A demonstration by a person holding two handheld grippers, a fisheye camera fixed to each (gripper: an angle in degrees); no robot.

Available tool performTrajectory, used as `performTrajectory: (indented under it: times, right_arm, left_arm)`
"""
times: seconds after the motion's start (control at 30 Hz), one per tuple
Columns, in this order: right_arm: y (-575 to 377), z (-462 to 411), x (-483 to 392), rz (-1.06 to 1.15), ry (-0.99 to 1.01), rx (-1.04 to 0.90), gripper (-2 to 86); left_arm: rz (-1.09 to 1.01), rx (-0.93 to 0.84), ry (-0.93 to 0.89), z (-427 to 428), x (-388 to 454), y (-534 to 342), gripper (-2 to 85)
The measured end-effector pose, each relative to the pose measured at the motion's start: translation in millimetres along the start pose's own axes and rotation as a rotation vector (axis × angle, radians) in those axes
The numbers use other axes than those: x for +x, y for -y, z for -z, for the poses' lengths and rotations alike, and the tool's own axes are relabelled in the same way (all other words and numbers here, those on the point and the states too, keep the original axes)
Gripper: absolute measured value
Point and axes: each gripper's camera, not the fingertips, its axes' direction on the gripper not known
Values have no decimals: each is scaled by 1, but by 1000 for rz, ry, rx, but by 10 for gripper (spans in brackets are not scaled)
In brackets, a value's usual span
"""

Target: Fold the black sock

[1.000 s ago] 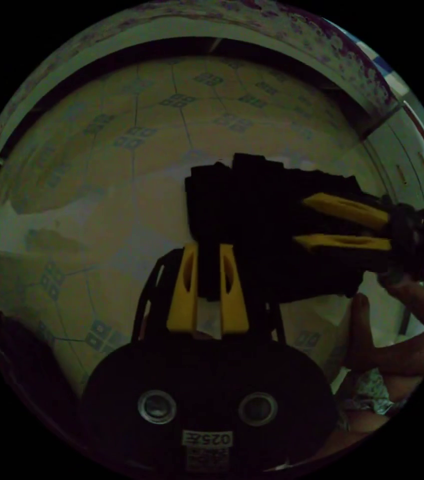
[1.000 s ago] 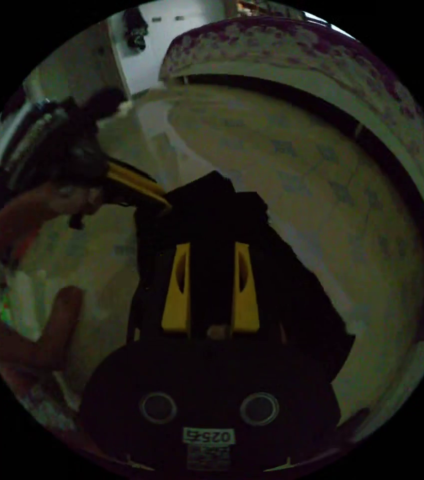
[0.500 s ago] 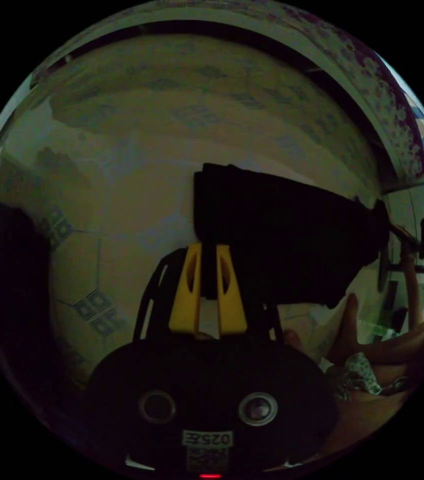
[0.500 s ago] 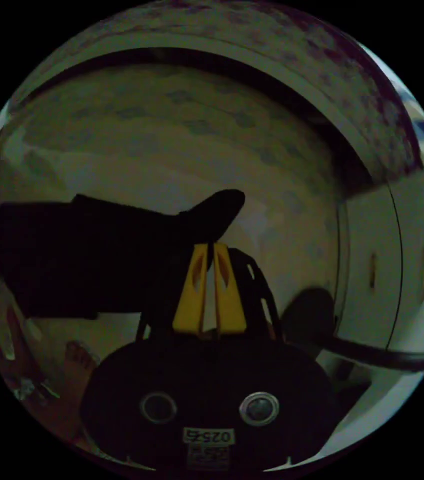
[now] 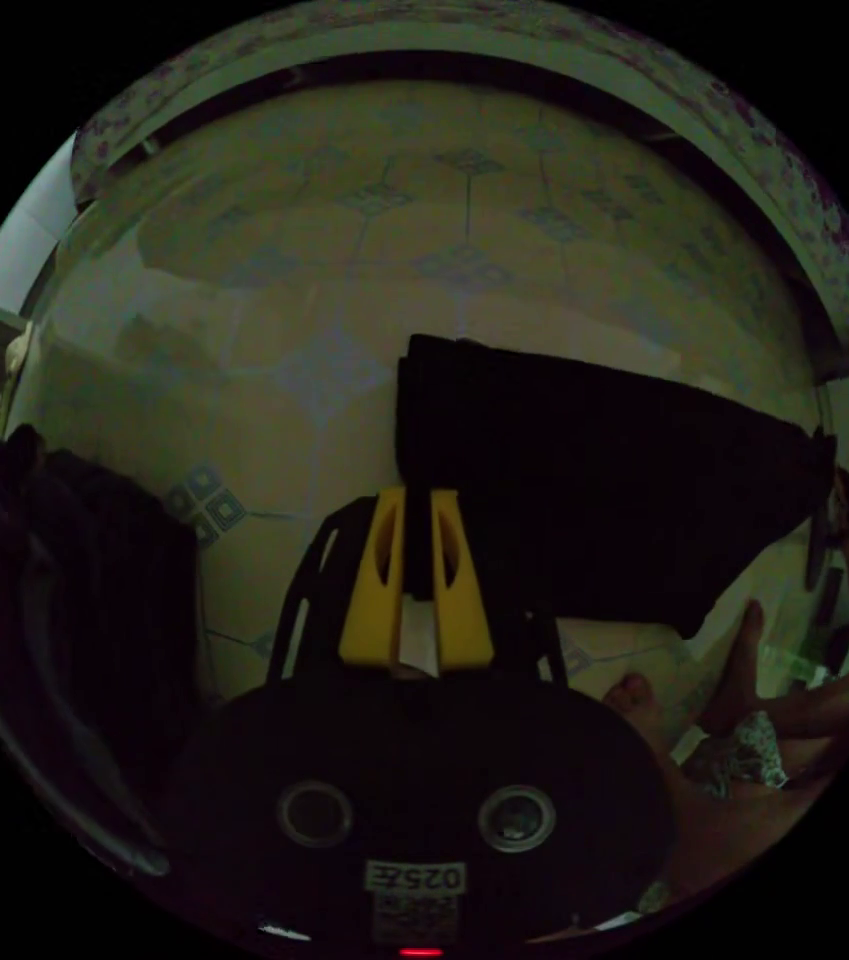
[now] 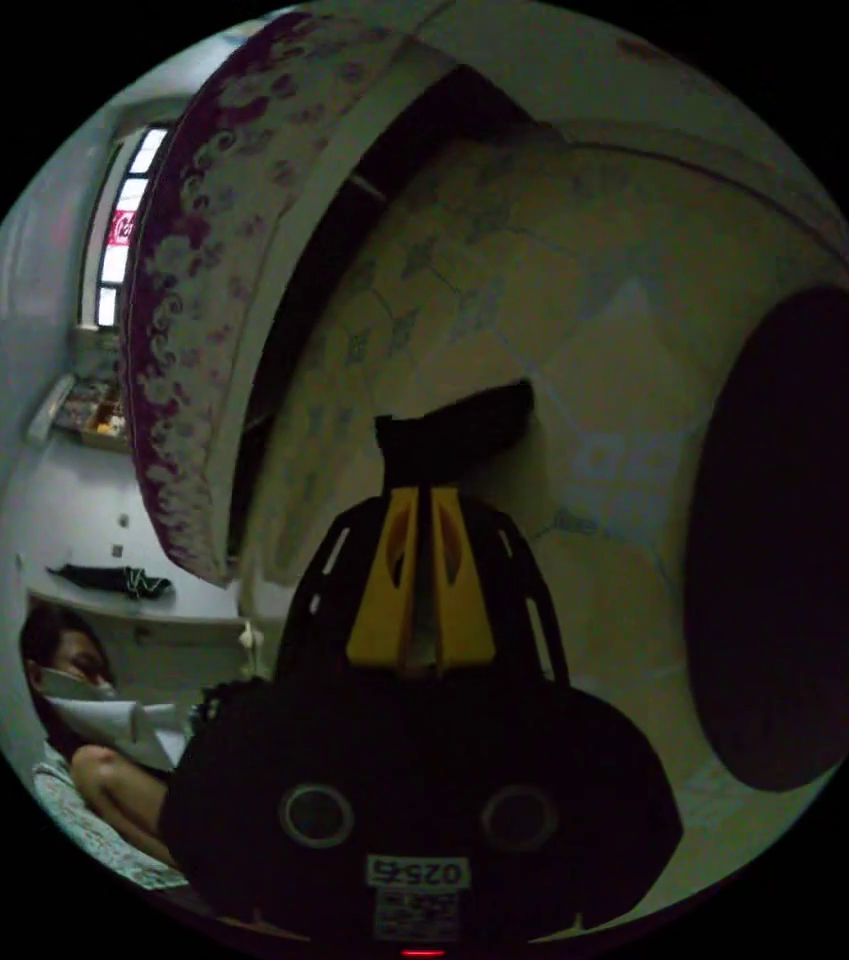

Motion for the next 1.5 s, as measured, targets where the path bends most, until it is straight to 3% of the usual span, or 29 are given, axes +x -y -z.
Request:
performTrajectory:
  times: [0.07, 0.13, 0.27, 0.37, 0.47, 0.57, 0.67, 0.77, 0.93, 1.03, 1.13, 1.2, 1.3, 1.4, 1.5]
  right_arm:
    - [-7, -7, 29, -68, -24, -43, 41]
    - [-16, -11, 57, -132, 6, -68, 79]
    - [-44, 7, 96, -101, 150, 52, 149]
    - [-64, 15, 86, 38, 51, 87, 168]
    - [-80, -8, 34, 296, -232, 4, 160]
    - [-96, -58, -11, 524, -540, -25, 120]
    - [-97, -113, -15, 597, -771, -92, 103]
    - [-98, -117, 0, 523, -772, -51, 71]
    - [-111, -87, 41, 382, -819, 8, 29]
    - [-116, -65, 80, 261, -785, 18, 11]
    - [-126, -40, 115, 221, -517, 79, 11]
    - [-136, -29, 133, 213, -337, 149, 101]
    - [-143, -34, 158, 94, -214, 149, 166]
    - [-159, -29, 177, -2, -97, 229, 154]
    - [-169, -34, 196, -61, 11, 319, 137]
  left_arm:
    - [-12, -51, -2, -29, -4, 8, 12]
    - [8, 35, -51, -43, -14, 10, 23]
    - [50, 12, -174, -77, -46, 9, 70]
    - [120, -13, -156, -92, -64, 2, 63]
    - [91, 99, -193, -91, -51, -1, 65]
    - [-101, 262, -308, -99, 8, 17, 92]
    - [-400, 249, -451, -128, 100, 48, 102]
    - [-757, 154, -556, -168, 196, 68, 98]
    - [-1151, -61, -313, -240, 282, 67, 50]
    - [-1169, 10, -255, -255, 276, 68, 39]
    - [-1131, -57, -402, -273, 254, 85, 45]
    - [-1198, -138, -571, -287, 238, 100, 43]
    - [-1212, -265, -630, -291, 237, 122, 60]
    - [-1254, -33, -834, -262, 251, 151, 92]
    - [-1383, 60, -812, -257, 307, 183, 115]
